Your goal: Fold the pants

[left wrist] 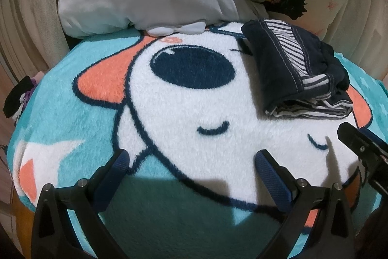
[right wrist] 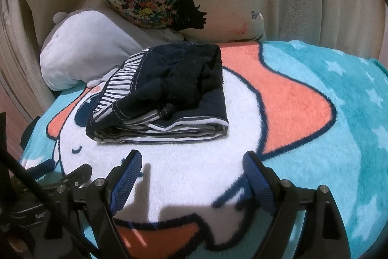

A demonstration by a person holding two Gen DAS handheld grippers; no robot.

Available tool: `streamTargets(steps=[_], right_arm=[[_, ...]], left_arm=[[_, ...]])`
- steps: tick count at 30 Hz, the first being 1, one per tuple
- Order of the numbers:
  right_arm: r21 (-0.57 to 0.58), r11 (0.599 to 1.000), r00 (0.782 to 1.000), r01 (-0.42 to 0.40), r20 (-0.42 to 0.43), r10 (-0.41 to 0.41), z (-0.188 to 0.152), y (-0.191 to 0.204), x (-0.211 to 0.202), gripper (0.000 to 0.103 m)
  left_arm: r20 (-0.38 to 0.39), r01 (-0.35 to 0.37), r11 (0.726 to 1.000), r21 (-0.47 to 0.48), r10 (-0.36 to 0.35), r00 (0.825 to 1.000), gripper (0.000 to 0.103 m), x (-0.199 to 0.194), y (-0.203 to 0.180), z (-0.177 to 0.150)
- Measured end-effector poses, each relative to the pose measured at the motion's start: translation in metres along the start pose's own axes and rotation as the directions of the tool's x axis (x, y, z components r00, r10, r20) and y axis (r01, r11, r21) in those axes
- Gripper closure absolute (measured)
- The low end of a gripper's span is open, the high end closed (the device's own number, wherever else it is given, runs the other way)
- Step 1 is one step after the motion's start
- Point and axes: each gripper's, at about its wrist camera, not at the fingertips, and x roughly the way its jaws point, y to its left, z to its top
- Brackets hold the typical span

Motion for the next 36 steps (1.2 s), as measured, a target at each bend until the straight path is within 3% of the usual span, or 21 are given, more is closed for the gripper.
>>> streamTargets(steps=[5,12,17,24,36], right_arm=[[0.01,1.0,1.0,-0.014,0.015,0.014,0.007,0.001,-0.011,0.014],[0.023,1.0,0.999,0.001,0.05,-0.002,0.015,-0.01,-0.026,0.013],[0.052,0.998,0.998,0.022,0.052,-0.024,0.022,-0.023,-0.03,0.013],[0.037,0.998,0.995,0.053,0.086,-0.056,0.045,-0.03,-0.035,0.012],[-0.011,1.0,0.999,0.025,0.048,-0.025,0.054,-0.017,-0.014,0.012]], left_arm=[[-0.032,0.056,0.998,-0.001,-0.056,0.998,0.0,-0.006,0.005,0.002],[0.1,0.017,0.999,0.028,-0.02,0.995,0.0,-0.04,0.002,0.012],[0.123,0.025,0.997,0.069,-0.033,0.992,0.0,-0.056,-0.004,0.033],[0.132,0.027,0.997,0.075,-0.037,0.991,0.0,-0.067,-0.006,0.056],[0.077,0.034,0.995,0.096,-0.042,0.996,0.0,-0.046,-0.013,0.059]])
